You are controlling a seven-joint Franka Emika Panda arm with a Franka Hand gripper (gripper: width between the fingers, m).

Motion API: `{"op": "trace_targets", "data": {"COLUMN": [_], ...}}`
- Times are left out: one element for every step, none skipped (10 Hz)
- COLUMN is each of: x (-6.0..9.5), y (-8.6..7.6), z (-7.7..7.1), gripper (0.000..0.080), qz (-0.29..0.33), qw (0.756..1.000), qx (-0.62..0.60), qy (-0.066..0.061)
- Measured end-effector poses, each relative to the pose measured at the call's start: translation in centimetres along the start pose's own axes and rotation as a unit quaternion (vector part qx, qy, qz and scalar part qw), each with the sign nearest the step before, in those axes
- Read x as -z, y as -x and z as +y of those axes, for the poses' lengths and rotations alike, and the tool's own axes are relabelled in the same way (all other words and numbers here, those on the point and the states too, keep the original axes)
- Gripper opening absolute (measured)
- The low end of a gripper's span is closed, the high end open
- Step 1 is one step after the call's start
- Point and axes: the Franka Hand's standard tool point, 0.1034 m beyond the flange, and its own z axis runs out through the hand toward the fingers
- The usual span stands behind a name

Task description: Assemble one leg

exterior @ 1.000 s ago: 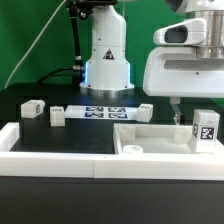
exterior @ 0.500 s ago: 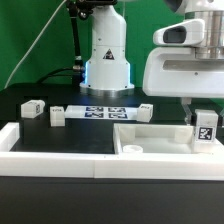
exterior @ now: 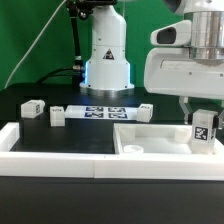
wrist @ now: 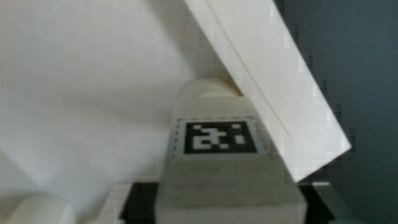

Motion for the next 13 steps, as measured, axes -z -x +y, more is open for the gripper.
{"op": "trace_targets", "data": {"x": [-0.03,-0.06,-0.07,-0.07,-0.06,-0.06,-0.06,-0.06,-0.06,-0.06,-0.06,-0.1,-0.11], "y": [0.04,0.1,0.14,0.17,0.2,0.26,0.24,0.21,0.12,0.11,0.18,0.21,0.21], "z": [0.0,0.01,0.04,0.1,0.13,0.1,0.14,0.17,0.23,0.24,0.18,0.16,0.17], "gripper": [0.029,0.029,0.029,0.029,0.029,0.029,0.029,0.029,0.029,0.029,0.029,0.029,0.0495], "qz": [0.0,0.0,0.002,0.005,0.004,0.005,0.004,0.003,0.001,-0.003,-0.003,-0.004,-0.004], "qw": [0.999,0.994,0.986,0.975,0.959,0.942,0.93,0.921,0.914,0.909,0.903,0.903,0.911], "qx": [-0.043,-0.108,-0.167,-0.222,-0.283,-0.334,-0.367,-0.388,-0.406,-0.416,-0.43,-0.429,-0.412], "qy": [0.0,0.001,0.001,0.0,0.0,0.001,0.0,-0.001,-0.001,-0.003,-0.003,-0.003,-0.003]}}
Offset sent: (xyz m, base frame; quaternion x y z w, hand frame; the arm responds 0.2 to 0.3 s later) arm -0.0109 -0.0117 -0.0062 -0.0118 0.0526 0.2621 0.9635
